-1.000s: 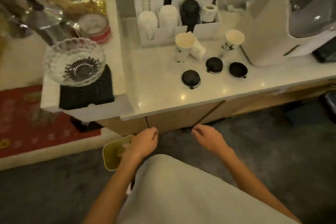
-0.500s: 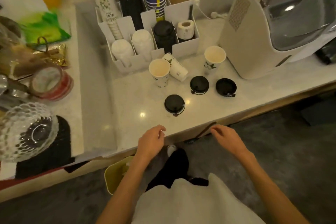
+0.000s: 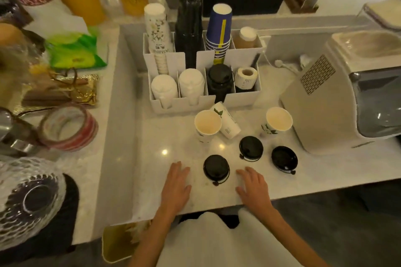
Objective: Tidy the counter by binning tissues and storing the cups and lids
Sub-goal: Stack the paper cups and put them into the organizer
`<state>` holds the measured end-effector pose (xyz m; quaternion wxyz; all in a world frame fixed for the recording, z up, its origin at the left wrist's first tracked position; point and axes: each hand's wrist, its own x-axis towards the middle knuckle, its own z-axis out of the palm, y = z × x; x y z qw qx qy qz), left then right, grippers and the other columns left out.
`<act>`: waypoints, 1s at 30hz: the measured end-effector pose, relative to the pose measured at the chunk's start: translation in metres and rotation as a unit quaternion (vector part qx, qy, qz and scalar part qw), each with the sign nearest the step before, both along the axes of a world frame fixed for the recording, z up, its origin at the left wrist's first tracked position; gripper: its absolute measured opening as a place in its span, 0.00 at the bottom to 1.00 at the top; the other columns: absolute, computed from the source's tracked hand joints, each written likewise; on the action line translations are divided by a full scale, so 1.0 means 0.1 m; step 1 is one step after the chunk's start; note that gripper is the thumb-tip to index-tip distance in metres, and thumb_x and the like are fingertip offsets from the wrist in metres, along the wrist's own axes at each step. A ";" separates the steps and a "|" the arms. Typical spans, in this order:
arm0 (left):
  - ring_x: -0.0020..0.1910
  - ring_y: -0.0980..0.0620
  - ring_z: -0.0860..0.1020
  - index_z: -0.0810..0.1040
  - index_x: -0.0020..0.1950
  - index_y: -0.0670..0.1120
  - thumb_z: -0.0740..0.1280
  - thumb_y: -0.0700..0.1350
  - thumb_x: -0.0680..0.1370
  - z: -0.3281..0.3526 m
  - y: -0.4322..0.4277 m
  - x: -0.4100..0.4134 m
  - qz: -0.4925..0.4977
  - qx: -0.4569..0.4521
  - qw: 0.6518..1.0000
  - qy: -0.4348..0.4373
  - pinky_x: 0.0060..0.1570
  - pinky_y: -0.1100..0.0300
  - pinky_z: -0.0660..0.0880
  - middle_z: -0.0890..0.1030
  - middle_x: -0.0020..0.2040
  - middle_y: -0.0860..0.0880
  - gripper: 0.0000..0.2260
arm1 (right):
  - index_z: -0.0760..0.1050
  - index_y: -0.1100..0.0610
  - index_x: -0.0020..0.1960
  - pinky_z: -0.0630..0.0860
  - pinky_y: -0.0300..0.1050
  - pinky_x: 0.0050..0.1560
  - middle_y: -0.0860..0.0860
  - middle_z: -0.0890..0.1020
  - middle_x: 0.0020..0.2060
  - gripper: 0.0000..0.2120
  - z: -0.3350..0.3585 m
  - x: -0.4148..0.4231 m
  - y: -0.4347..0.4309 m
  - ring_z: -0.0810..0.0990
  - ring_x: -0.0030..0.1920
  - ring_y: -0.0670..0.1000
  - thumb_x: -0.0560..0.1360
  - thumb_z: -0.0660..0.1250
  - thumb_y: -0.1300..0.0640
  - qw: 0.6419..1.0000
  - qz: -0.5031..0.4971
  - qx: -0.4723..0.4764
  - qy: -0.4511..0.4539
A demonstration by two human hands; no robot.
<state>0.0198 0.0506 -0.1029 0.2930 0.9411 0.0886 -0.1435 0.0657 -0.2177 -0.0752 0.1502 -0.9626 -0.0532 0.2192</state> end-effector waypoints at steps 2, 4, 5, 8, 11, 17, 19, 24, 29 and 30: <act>0.77 0.43 0.58 0.68 0.74 0.47 0.68 0.46 0.79 0.00 0.02 0.07 0.022 0.005 1.000 -0.013 0.76 0.52 0.56 0.61 0.78 0.43 0.24 | 0.68 0.48 0.70 0.66 0.49 0.69 0.53 0.67 0.72 0.21 0.06 0.14 -0.05 0.67 0.69 0.56 0.77 0.64 0.51 0.999 0.004 0.030 0.009; 0.74 0.43 0.64 0.68 0.74 0.46 0.69 0.48 0.78 0.11 0.01 0.23 0.051 -0.012 0.998 -0.018 0.74 0.51 0.60 0.66 0.76 0.43 0.25 | 0.72 0.51 0.66 0.71 0.47 0.63 0.53 0.75 0.67 0.17 0.18 0.35 -0.05 0.74 0.63 0.53 0.78 0.64 0.54 0.993 -0.045 0.108 0.005; 0.74 0.44 0.65 0.65 0.76 0.46 0.70 0.48 0.78 0.19 -0.01 0.35 0.076 -0.046 0.996 -0.022 0.73 0.51 0.61 0.67 0.76 0.43 0.29 | 0.73 0.52 0.66 0.74 0.46 0.61 0.53 0.77 0.64 0.16 0.24 0.48 -0.02 0.77 0.60 0.52 0.78 0.64 0.55 0.987 -0.070 0.146 -0.007; 0.75 0.46 0.63 0.54 0.79 0.48 0.76 0.47 0.73 0.50 -0.09 0.83 0.153 -0.187 0.970 -0.041 0.73 0.46 0.62 0.62 0.78 0.46 0.42 | 0.71 0.53 0.68 0.75 0.44 0.60 0.54 0.78 0.64 0.19 0.42 0.89 0.21 0.78 0.59 0.51 0.78 0.65 0.58 0.968 -0.089 0.234 -0.005; 0.69 0.60 0.68 0.56 0.74 0.62 0.82 0.47 0.66 0.79 -0.26 1.28 0.152 -0.320 0.932 -0.072 0.68 0.56 0.71 0.68 0.71 0.63 0.46 | 0.63 0.51 0.73 0.70 0.51 0.69 0.53 0.71 0.71 0.24 0.54 1.20 0.53 0.72 0.68 0.53 0.79 0.63 0.59 0.958 -0.042 0.284 0.023; 0.61 0.66 0.74 0.58 0.68 0.67 0.77 0.49 0.71 0.87 -0.35 1.51 0.258 -0.418 0.859 -0.146 0.54 0.69 0.78 0.70 0.67 0.60 0.36 | 0.56 0.41 0.75 0.60 0.48 0.75 0.43 0.64 0.75 0.29 0.78 1.53 0.77 0.61 0.75 0.44 0.78 0.63 0.44 0.936 0.099 0.336 -0.019; 0.61 0.49 0.80 0.63 0.72 0.56 0.73 0.55 0.73 0.82 -0.27 1.43 0.380 -0.568 0.725 -0.082 0.53 0.52 0.82 0.75 0.68 0.46 0.31 | 0.55 0.38 0.74 0.60 0.44 0.72 0.41 0.63 0.73 0.33 0.81 1.56 0.75 0.61 0.73 0.43 0.74 0.64 0.37 0.942 0.136 0.306 -0.035; 0.65 0.38 0.77 0.69 0.72 0.43 0.64 0.56 0.80 0.80 -0.17 1.16 0.404 -0.742 0.534 0.043 0.60 0.45 0.79 0.79 0.65 0.36 0.24 | 0.63 0.39 0.68 0.71 0.41 0.65 0.44 0.67 0.65 0.30 0.88 1.46 0.91 0.65 0.66 0.41 0.71 0.73 0.49 0.923 0.094 0.371 -0.037; 0.75 0.43 0.63 0.47 0.79 0.55 0.67 0.34 0.75 0.60 -0.07 1.05 0.365 -0.273 0.890 -0.002 0.73 0.44 0.64 0.59 0.78 0.44 0.41 | 0.61 0.39 0.72 0.68 0.49 0.68 0.51 0.64 0.70 0.33 0.84 1.54 1.06 0.65 0.68 0.53 0.73 0.72 0.56 0.960 0.188 0.202 -0.045; 0.77 0.45 0.58 0.47 0.79 0.54 0.69 0.35 0.74 0.54 -0.07 1.04 0.283 -0.196 0.938 -0.033 0.76 0.47 0.57 0.55 0.80 0.46 0.43 | 0.61 0.40 0.73 0.68 0.50 0.69 0.52 0.64 0.70 0.33 0.83 1.55 1.11 0.64 0.69 0.54 0.73 0.71 0.56 0.962 0.198 0.180 -0.045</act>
